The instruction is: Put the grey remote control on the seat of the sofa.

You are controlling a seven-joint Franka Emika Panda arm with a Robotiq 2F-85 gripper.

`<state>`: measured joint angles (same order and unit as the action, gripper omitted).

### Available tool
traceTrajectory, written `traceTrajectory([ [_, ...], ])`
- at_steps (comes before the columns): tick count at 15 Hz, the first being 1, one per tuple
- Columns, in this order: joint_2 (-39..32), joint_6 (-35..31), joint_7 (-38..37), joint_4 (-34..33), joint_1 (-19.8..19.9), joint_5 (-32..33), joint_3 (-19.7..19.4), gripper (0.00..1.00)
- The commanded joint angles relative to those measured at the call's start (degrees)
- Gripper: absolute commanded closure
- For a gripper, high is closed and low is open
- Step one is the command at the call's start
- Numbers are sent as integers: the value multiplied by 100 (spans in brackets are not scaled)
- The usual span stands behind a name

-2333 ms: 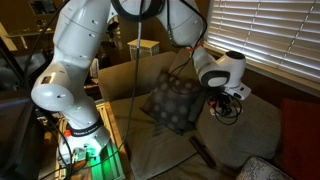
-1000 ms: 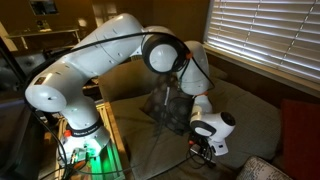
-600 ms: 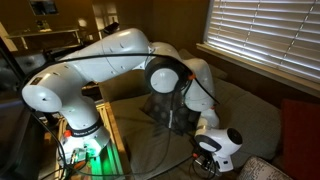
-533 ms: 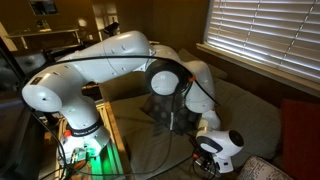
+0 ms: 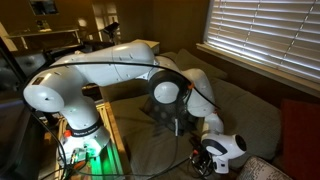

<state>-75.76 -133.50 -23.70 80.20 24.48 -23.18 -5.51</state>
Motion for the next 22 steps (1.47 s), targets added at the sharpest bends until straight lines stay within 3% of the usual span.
traceTrajectory([
  [1, -364, 436, -526, -647, -90, -134, -171, 7],
  [2, -383, 464, -593, -709, -70, -145, -181, 1],
  [5, -246, 253, -422, -558, -26, -124, -166, 0],
  [12, 905, -1636, 1151, 1346, -346, 235, -108, 0],
  [16, 1532, -2385, 1854, 2334, -657, 501, -90, 0],
  [22, 2516, -3251, 2231, 3733, -1203, 1257, -350, 0],
])
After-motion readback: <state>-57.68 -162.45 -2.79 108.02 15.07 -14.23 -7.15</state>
